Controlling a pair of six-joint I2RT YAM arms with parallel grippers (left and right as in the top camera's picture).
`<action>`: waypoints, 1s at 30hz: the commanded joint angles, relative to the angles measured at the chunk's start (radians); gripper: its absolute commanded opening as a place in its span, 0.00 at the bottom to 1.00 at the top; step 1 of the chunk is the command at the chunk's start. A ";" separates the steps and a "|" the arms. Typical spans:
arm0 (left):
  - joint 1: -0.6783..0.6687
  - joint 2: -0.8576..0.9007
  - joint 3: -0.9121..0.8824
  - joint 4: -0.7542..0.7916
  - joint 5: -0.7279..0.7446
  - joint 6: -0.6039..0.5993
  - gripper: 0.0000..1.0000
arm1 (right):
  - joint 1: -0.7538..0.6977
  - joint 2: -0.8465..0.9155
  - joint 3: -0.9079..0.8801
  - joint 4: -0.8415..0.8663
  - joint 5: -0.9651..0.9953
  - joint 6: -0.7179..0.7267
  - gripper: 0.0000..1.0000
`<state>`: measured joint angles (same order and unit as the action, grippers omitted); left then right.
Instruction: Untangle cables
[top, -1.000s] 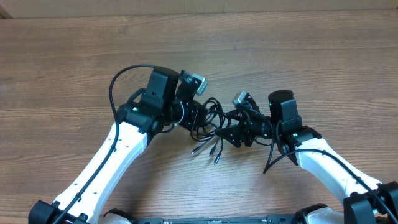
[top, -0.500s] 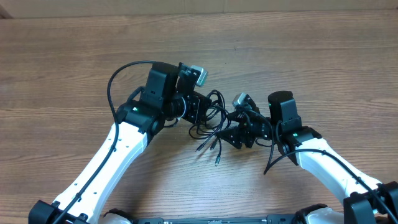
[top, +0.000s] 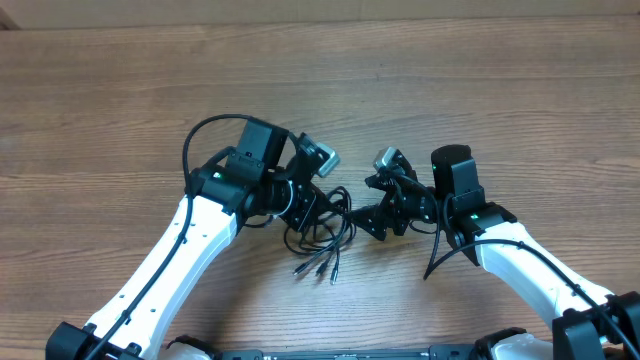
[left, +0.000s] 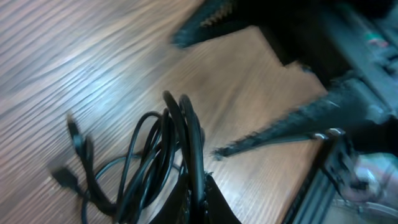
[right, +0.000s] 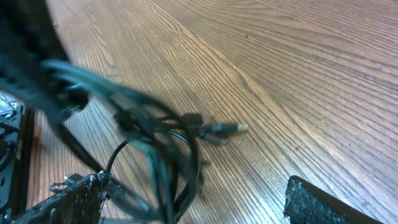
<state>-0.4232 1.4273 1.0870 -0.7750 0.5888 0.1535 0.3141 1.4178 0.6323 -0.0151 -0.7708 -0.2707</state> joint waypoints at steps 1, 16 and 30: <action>0.003 0.006 0.012 0.019 0.161 0.116 0.04 | 0.001 -0.002 0.009 0.008 -0.009 0.013 0.91; 0.003 0.006 0.012 0.021 0.159 0.109 0.04 | 0.001 -0.002 0.009 0.011 -0.021 0.012 0.56; 0.003 0.006 0.011 -0.011 0.162 0.109 0.04 | 0.000 -0.002 0.009 0.057 -0.098 0.012 0.34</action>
<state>-0.4232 1.4273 1.0870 -0.7845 0.7292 0.2432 0.3149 1.4178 0.6323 0.0315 -0.8536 -0.2550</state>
